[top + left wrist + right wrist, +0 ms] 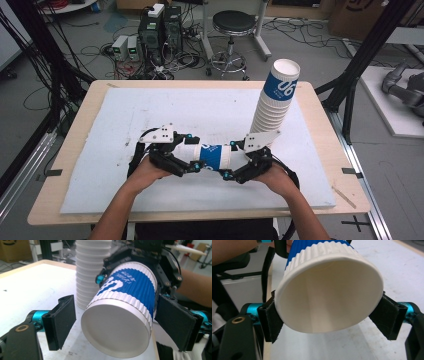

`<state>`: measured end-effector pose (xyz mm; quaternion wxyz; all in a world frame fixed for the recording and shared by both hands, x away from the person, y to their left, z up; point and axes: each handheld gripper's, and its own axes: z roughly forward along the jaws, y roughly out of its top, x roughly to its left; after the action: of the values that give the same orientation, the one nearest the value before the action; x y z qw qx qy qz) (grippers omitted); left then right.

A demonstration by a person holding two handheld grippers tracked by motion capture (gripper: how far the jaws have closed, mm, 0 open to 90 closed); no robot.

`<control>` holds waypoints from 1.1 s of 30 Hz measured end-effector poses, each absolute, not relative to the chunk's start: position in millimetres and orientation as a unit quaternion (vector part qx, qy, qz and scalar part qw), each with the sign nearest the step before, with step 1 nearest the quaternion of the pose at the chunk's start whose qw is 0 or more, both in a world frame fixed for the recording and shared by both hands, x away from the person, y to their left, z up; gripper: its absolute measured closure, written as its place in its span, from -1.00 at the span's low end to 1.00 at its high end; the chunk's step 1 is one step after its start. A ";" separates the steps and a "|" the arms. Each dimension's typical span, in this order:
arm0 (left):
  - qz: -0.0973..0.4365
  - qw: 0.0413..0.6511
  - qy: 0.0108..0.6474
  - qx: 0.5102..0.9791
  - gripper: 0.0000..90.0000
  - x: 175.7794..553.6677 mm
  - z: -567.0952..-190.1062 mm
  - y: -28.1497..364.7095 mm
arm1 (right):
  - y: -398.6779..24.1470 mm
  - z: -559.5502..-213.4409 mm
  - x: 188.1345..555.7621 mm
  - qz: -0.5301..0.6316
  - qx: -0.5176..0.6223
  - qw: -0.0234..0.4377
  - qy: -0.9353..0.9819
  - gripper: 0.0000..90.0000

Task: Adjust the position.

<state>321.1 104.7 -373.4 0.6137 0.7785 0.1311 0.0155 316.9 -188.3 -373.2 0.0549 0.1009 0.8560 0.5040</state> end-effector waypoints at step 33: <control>-0.017 0.630 0.100 0.770 -0.36 323.5 -393.5 101.1 | -205.1 -372.8 324.3 0.592 0.152 -0.018 0.791 -0.56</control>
<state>323.5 101.1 -393.5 0.6305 0.7696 0.1000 -0.0165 324.3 -205.1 -372.8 -0.0175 0.1516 0.7913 0.5921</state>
